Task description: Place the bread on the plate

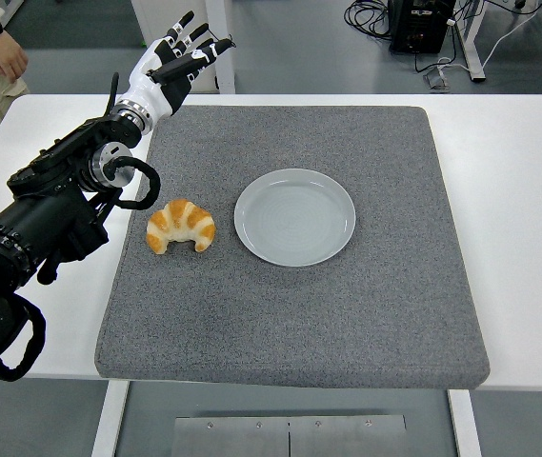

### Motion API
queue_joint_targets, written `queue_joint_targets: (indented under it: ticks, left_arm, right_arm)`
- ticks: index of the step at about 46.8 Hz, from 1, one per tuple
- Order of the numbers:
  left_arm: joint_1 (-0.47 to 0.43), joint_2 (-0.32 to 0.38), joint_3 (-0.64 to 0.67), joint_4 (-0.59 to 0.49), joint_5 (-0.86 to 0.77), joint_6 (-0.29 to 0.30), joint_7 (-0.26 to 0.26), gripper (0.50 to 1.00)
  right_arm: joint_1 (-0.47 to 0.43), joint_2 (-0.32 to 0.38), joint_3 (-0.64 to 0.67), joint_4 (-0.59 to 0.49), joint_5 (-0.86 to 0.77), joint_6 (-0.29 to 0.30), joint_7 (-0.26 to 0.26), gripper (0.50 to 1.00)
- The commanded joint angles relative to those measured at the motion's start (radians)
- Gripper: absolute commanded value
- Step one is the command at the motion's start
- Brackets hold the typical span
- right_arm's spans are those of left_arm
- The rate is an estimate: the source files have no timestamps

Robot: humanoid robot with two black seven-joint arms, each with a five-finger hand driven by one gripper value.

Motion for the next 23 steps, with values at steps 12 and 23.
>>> queue_joint_targets:
  ticks: [12, 23]
  left_arm:
    - [-0.002, 0.003, 0.001, 0.0, 0.0, 0.003, 0.0, 0.974]
    - [-0.005, 0.007, 0.001, 0.0, -0.002, 0.011, 0.004, 0.974]
  right_arm:
    - [0.0, 0.0, 0.0, 0.0, 0.0, -0.001, 0.0, 1.0]
    - [0.0, 0.0, 0.0, 0.0, 0.0, -0.001, 0.0, 1.0]
